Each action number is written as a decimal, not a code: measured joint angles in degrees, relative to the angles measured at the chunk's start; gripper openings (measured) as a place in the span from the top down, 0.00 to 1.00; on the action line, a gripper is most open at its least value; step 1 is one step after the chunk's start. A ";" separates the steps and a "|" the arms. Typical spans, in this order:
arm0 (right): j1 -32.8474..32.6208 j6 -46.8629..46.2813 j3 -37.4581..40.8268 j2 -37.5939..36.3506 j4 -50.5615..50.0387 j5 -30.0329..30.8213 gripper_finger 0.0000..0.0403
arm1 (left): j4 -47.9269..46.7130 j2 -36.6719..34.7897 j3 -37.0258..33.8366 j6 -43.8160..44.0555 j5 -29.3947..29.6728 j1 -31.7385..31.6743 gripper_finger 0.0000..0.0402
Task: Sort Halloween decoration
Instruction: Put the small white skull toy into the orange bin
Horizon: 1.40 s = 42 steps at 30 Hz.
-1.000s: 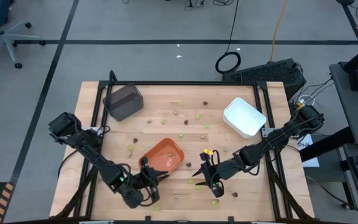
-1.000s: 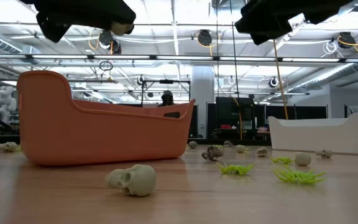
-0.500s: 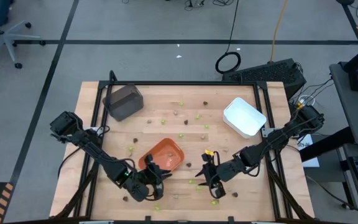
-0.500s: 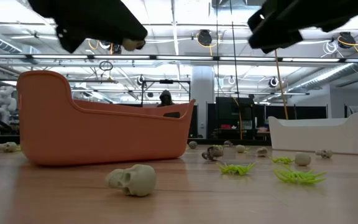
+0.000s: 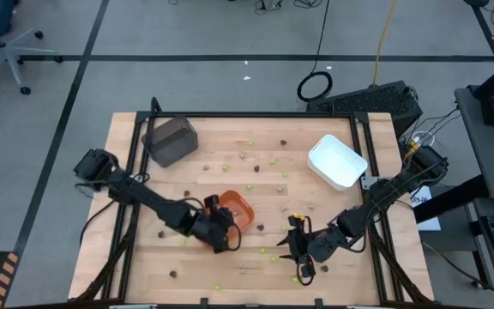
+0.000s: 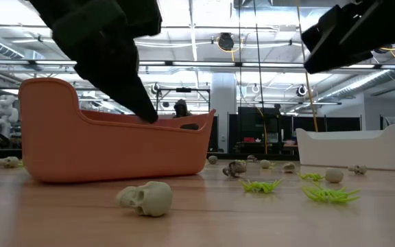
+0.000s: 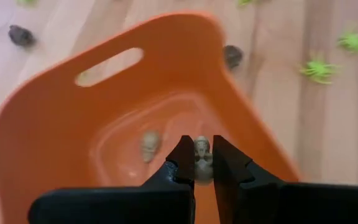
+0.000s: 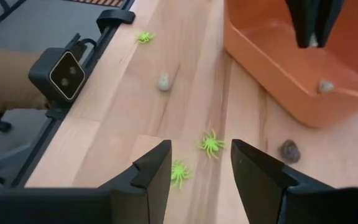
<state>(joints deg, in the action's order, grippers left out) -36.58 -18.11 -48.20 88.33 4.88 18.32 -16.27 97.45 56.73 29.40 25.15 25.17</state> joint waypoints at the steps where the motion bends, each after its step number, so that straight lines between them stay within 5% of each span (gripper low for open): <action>1: -0.05 -0.91 0.12 0.00 0.06 0.03 0.63 | -0.37 0.00 0.00 -0.23 -0.28 -0.41 0.95; 9: -0.08 -6.15 0.83 0.00 -0.05 0.12 0.63 | -4.78 0.00 0.00 0.09 -1.04 -3.16 0.93; 20: -1.65 -13.98 0.85 0.00 -6.27 0.01 0.63 | -4.86 0.00 0.00 0.18 -1.24 -3.97 0.66; 42: -14.25 -41.83 0.85 0.00 -27.45 -3.50 0.63 | 6.47 0.00 0.00 1.74 9.19 6.14 0.65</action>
<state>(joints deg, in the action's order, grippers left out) -50.84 -59.94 -47.35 88.33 -22.57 14.83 -9.80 97.45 56.73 31.14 34.34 31.31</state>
